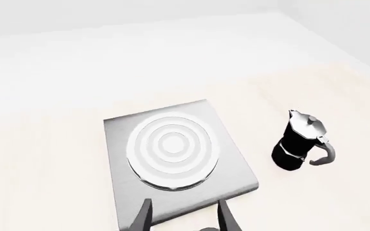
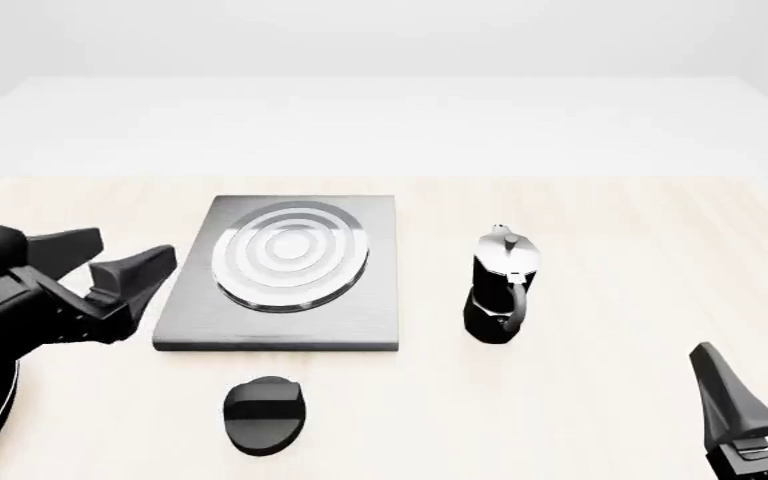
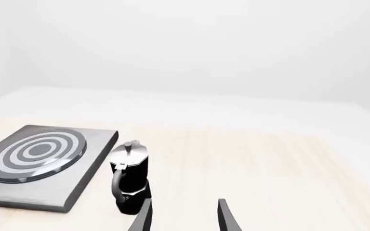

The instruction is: Turn on the stove and put the moka pot on it.

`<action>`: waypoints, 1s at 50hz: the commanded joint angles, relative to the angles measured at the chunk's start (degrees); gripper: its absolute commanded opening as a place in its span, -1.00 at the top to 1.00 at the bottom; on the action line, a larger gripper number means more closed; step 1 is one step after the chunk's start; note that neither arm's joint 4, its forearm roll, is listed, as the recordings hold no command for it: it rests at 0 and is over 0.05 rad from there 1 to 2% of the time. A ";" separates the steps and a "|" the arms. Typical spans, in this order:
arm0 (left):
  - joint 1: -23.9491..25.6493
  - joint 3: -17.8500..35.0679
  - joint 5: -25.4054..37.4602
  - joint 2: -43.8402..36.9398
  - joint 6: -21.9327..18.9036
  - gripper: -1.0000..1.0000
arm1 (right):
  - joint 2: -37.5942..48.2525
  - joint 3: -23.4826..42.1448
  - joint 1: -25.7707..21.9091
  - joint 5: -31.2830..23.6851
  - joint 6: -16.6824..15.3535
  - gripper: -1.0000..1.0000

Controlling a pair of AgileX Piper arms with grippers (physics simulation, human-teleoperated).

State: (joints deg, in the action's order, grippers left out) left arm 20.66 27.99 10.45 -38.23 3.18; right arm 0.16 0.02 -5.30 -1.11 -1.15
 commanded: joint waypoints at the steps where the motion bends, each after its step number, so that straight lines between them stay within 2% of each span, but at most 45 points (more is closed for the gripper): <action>1: -3.72 -3.86 -0.33 13.49 -4.28 -1.00 | -0.11 -0.01 -0.13 0.61 -0.56 -1.00; 6: -5.85 -7.38 -0.73 21.65 -8.07 -1.00 | -0.09 0.04 -0.28 1.00 -0.92 -1.00; 8: -5.84 -8.50 -0.88 22.33 -7.63 -1.00 | -0.09 0.14 -0.33 1.11 -1.03 -1.00; 12: -7.34 -11.22 -0.61 28.81 -10.51 -1.00 | -0.10 0.29 -0.50 1.33 -1.18 -1.00; 14: -7.48 -11.95 -0.37 29.77 -9.27 -1.00 | -0.11 0.48 -0.56 1.29 -1.23 -1.00; 18: -8.68 -13.75 0.98 35.91 -11.46 -1.00 | -0.11 0.82 -0.78 1.20 -1.42 -1.00; 20: -8.50 -14.79 1.26 37.12 -11.12 -1.00 | -0.11 0.94 -0.86 1.20 -1.46 -1.00; 23: -9.74 -15.99 -0.34 38.14 -12.56 -1.00 | 0.08 1.45 -1.09 1.10 -1.61 -1.00; 26: -10.42 -16.85 -1.15 38.21 -12.24 -1.00 | 0.05 1.93 -1.43 0.91 -1.73 -1.00; 29: -11.26 -18.34 -1.41 38.21 -10.12 -1.00 | 0.05 2.34 -1.65 0.75 -1.81 -1.00; 31: -12.20 -19.53 -3.34 38.22 -12.21 -1.00 | 0.04 2.63 -1.74 0.68 -1.83 -1.00; 33: -12.19 -20.30 -2.98 38.22 -10.77 -1.00 | 0.00 2.87 -1.83 0.62 -1.83 -1.00; 40: -13.38 -24.47 -6.95 38.23 -12.43 -1.00 | -0.08 4.25 -2.75 -0.09 -2.15 -1.00; 43: -13.81 -26.97 -8.91 38.23 -13.01 -1.00 | -0.08 5.50 -3.55 -1.03 -2.77 -1.00; 50: -14.74 -27.97 -8.38 38.23 -12.82 -1.00 | 0.49 8.98 -6.39 -4.42 -3.98 -1.00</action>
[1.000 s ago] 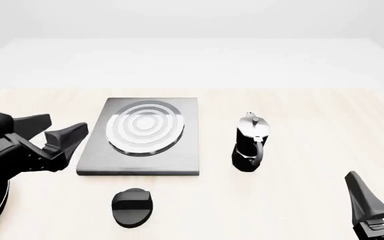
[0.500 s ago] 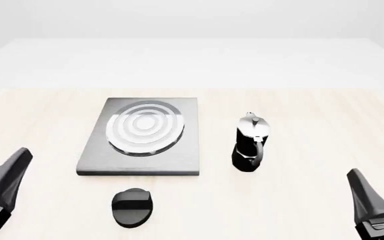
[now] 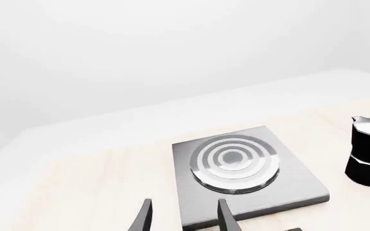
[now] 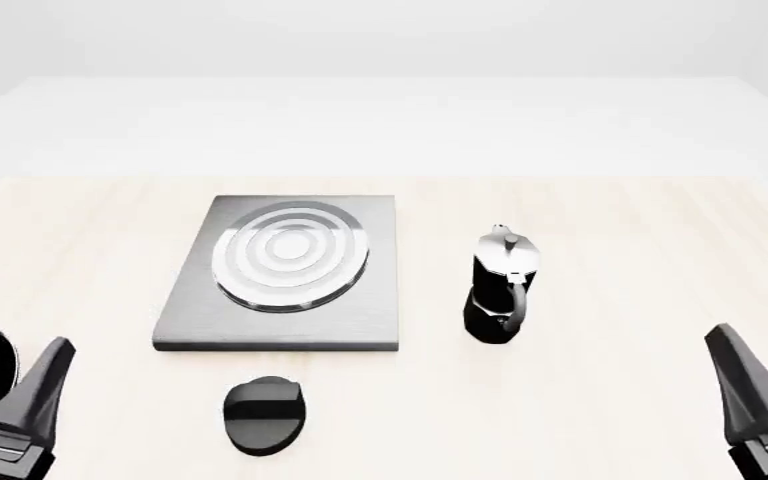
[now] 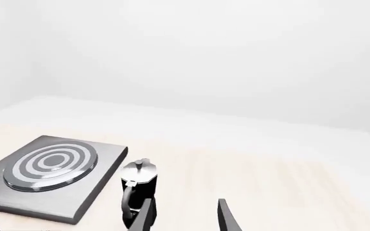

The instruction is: Turn on the stove and put the moka pot on it.

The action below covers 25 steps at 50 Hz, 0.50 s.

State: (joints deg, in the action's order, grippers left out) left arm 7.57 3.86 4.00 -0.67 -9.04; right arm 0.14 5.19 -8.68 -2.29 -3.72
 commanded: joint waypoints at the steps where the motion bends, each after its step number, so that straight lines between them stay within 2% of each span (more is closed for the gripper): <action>1: -1.62 -3.85 -1.67 0.66 -0.55 -1.00 | 1.18 4.09 -3.52 -3.30 -2.10 -1.00; 3: -1.71 -3.81 -1.56 0.66 -0.93 -1.00 | 3.30 4.88 -5.00 -2.69 -1.15 -1.00; 5: -1.63 -3.82 -1.19 0.66 -0.70 -1.00 | 6.74 5.28 -6.56 -1.24 -3.05 -1.00; 8: -1.95 -3.83 -0.30 0.66 -0.26 -1.00 | 9.64 6.87 -8.10 -0.75 -1.52 -1.00; 10: -2.04 -3.84 -0.22 0.66 -0.32 -1.00 | 10.71 7.76 -8.88 -0.78 0.59 -1.00; 17: -2.62 -3.85 0.36 0.66 -0.04 -1.00 | 18.95 11.12 -9.09 0.63 2.06 -1.00; 23: -2.64 -3.85 1.10 0.66 0.03 -1.00 | 25.80 13.41 -10.97 2.31 2.68 -1.00; 25: -2.75 -3.85 1.20 0.66 0.00 -1.00 | 27.17 14.02 -11.85 2.60 3.77 -1.00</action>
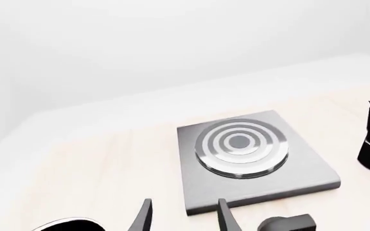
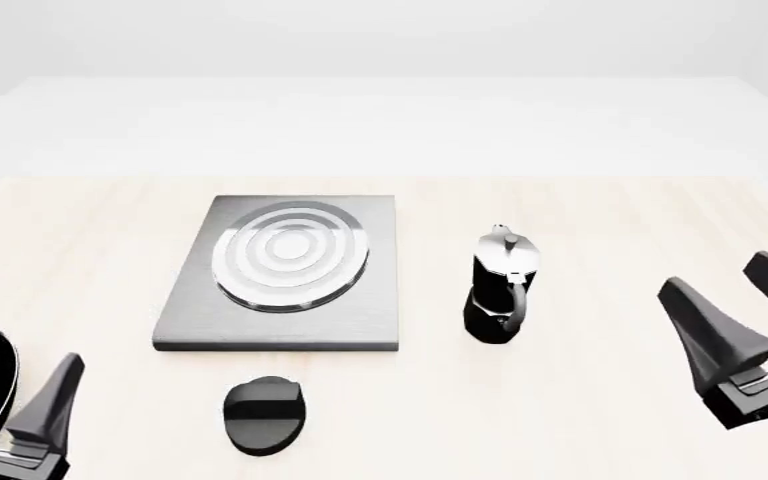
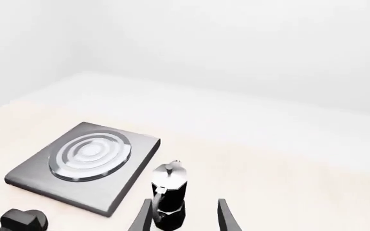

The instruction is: Turn on the stove and put the moka pot on it.

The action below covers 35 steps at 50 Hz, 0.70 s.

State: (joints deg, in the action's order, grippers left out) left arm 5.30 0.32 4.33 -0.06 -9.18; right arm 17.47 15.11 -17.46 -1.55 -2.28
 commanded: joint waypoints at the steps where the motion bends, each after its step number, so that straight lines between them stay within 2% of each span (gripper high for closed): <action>1: -0.50 -0.32 0.98 0.06 0.03 -1.00 | 10.92 4.72 -2.99 2.01 2.59 -1.00; 4: -0.49 -0.32 1.14 0.06 0.13 -1.00 | 12.97 5.73 -3.29 2.57 2.67 -1.00; 8: -0.42 -0.32 1.38 0.06 0.02 -1.00 | 16.61 6.35 -3.82 4.19 4.63 -1.00; 25: 0.52 -0.32 2.28 0.06 0.18 -1.00 | 27.42 3.20 -4.61 13.41 9.00 -1.00; 35: 0.86 -0.32 2.35 0.06 -0.32 -1.00 | 33.67 1.50 -4.87 19.03 9.66 -1.00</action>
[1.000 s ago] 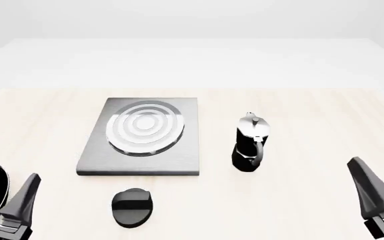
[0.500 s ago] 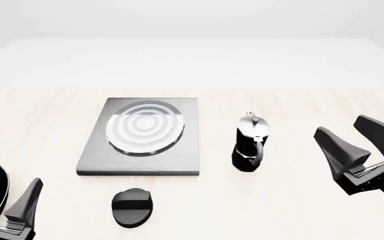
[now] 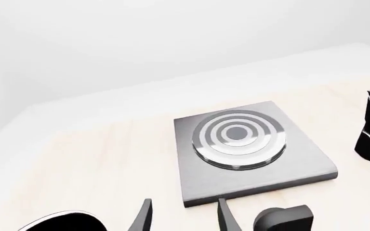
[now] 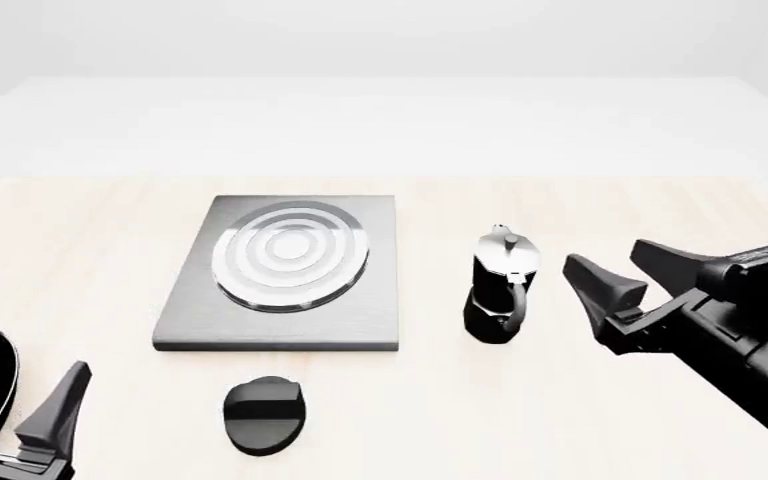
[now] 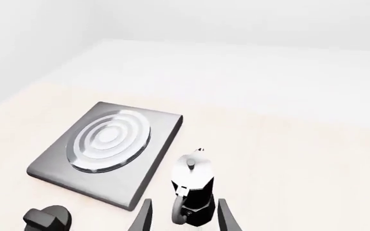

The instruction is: Turn on the stove and put the moka pot on it.

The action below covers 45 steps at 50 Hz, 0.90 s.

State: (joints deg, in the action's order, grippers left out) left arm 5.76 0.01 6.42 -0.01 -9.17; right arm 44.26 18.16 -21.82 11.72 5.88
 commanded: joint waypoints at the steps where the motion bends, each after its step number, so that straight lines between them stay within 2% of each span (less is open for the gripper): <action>1: 0.40 -0.01 0.31 0.00 -0.33 -1.00 | 7.49 -1.65 -0.41 6.17 1.68 -1.00; 30: 1.88 -0.01 0.63 0.00 -0.68 -1.00 | 22.98 -0.92 -0.12 17.31 3.43 -1.00; 45: 2.13 -0.01 0.68 0.00 -0.53 -1.00 | 32.04 -0.46 -0.97 24.08 5.71 -1.00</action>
State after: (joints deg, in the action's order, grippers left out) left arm 7.74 0.00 7.03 0.00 -9.75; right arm 71.07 17.47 -22.36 31.90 10.42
